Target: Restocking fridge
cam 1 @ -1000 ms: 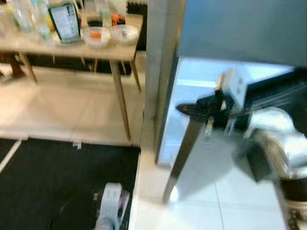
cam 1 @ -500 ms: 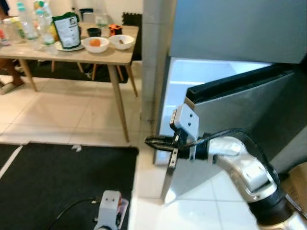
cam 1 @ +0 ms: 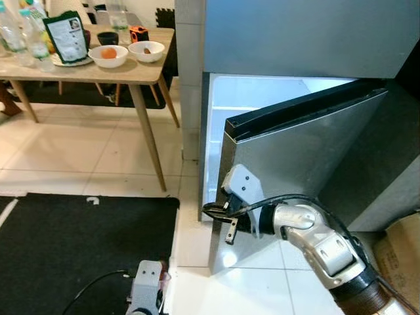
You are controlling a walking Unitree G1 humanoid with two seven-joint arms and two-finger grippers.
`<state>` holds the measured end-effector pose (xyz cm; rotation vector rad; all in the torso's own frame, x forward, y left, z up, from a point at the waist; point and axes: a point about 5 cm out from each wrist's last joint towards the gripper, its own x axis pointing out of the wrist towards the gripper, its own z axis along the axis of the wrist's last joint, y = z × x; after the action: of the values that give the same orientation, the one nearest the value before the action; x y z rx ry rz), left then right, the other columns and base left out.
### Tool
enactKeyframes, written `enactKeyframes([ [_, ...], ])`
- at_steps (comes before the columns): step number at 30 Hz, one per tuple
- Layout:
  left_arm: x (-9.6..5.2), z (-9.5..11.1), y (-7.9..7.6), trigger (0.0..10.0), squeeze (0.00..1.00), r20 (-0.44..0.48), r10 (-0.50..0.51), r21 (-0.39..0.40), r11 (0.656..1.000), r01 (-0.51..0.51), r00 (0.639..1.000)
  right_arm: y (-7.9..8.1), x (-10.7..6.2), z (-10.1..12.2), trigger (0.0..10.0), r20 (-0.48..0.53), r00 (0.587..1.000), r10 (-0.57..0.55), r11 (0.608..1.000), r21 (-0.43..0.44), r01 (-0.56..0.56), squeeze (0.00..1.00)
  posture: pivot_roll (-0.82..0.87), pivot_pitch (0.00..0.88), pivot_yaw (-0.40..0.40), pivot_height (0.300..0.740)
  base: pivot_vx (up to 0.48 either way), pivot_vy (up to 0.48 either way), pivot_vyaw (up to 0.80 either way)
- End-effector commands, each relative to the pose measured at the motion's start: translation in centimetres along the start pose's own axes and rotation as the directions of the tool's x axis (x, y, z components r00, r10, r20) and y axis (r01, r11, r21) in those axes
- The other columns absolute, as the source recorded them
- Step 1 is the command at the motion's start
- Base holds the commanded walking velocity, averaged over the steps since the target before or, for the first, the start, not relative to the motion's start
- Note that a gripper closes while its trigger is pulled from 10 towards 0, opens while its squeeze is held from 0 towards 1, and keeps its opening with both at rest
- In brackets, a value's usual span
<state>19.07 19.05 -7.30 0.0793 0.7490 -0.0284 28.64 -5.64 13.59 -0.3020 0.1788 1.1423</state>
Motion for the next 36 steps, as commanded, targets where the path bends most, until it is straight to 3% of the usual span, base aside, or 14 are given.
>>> enactKeyframes([
  [1,-0.1,-0.3,0.1,10.0,0.00,0.003,0.007,0.013,1.000,-0.007,1.000,0.0,-0.3,-3.1,10.0,-0.104,0.994,-0.022,0.999,0.035,0.025,0.00,-0.07,0.048,-0.072,0.740,0.000,0.000,0.00],
  [5,-0.1,0.0,0.4,10.0,0.00,0.018,0.038,0.044,0.998,-0.039,0.999,-0.1,-1.4,-9.6,10.0,-0.303,0.949,-0.090,0.991,0.071,0.116,0.00,-0.06,0.046,-0.073,0.740,0.000,0.000,0.00],
  [6,-0.1,0.0,0.4,10.0,0.00,0.018,0.038,0.044,0.998,-0.039,0.999,-0.1,-1.4,-9.6,10.0,-0.303,0.949,-0.090,0.991,0.071,0.116,0.00,-0.06,0.046,-0.073,0.740,0.000,0.000,0.00],
  [8,-0.1,0.4,0.8,10.0,0.00,0.040,0.073,0.063,0.995,-0.075,0.997,0.2,-2.9,-13.5,10.0,-0.405,0.901,-0.156,0.966,0.125,0.224,0.00,-0.06,0.049,-0.075,0.740,0.000,0.000,0.00],
  [13,0.0,1.0,1.5,10.0,0.00,0.074,0.108,0.062,0.992,-0.113,0.991,0.5,-4.6,-16.4,10.0,-0.477,0.841,-0.255,0.913,0.166,0.371,0.00,-0.06,0.049,-0.071,0.740,0.000,0.000,0.00],
  [15,0.1,1.7,1.8,10.0,0.00,0.101,0.124,0.063,0.989,-0.131,0.987,1.2,-6.1,-18.6,10.0,-0.536,0.785,-0.311,0.856,0.202,0.476,0.00,-0.05,0.052,-0.069,0.740,0.000,0.000,0.00],
  [17,0.3,2.8,2.0,10.0,0.00,0.144,0.132,0.065,0.988,-0.142,0.981,2.5,-8.1,-21.2,10.0,-0.637,0.690,-0.344,0.785,0.208,0.583,0.00,-0.06,0.050,-0.066,0.740,0.000,0.000,0.00],
  [18,0.3,2.8,2.0,10.0,0.00,0.144,0.132,0.065,0.988,-0.142,0.981,2.5,-8.1,-21.2,10.0,-0.637,0.690,-0.344,0.785,0.208,0.583,0.00,-0.06,0.050,-0.066,0.740,0.000,0.000,0.00],
  [21,0.8,5.6,2.5,10.0,0.00,0.241,0.148,0.049,0.985,-0.164,0.959,5.3,-11.3,-24.3,10.0,-0.759,0.554,-0.344,0.673,0.213,0.709,0.00,-0.05,0.048,-0.063,0.740,0.000,0.000,0.00],
  [24,1.1,8.3,2.9,10.0,0.00,0.333,0.157,0.041,0.983,-0.180,0.930,7.4,-13.6,-26.0,10.0,-0.830,0.449,-0.329,0.584,0.194,0.788,0.00,-0.05,0.050,-0.058,0.740,0.000,0.000,0.00],
  [30,1.1,11.7,3.1,10.0,0.00,0.450,0.128,0.062,0.983,-0.174,0.884,9.2,-14.8,-27.0,10.0,-0.866,0.391,-0.312,0.516,0.191,0.835,0.00,-0.05,0.049,-0.053,0.740,0.000,0.000,0.00],
  [31,1.1,11.7,3.1,10.0,0.00,0.450,0.128,0.062,0.983,-0.174,0.884,9.2,-14.8,-27.0,10.0,-0.866,0.391,-0.312,0.516,0.191,0.835,0.00,-0.05,0.049,-0.053,0.740,0.000,0.000,0.00],
  [36,0.8,15.5,3.5,10.0,0.00,0.575,0.118,0.017,0.988,-0.156,0.810,10.3,-14.8,-27.4,10.0,-0.880,0.375,-0.291,0.517,0.185,0.835,0.00,-0.05,0.052,-0.051,0.740,0.000,0.000,0.00],
])
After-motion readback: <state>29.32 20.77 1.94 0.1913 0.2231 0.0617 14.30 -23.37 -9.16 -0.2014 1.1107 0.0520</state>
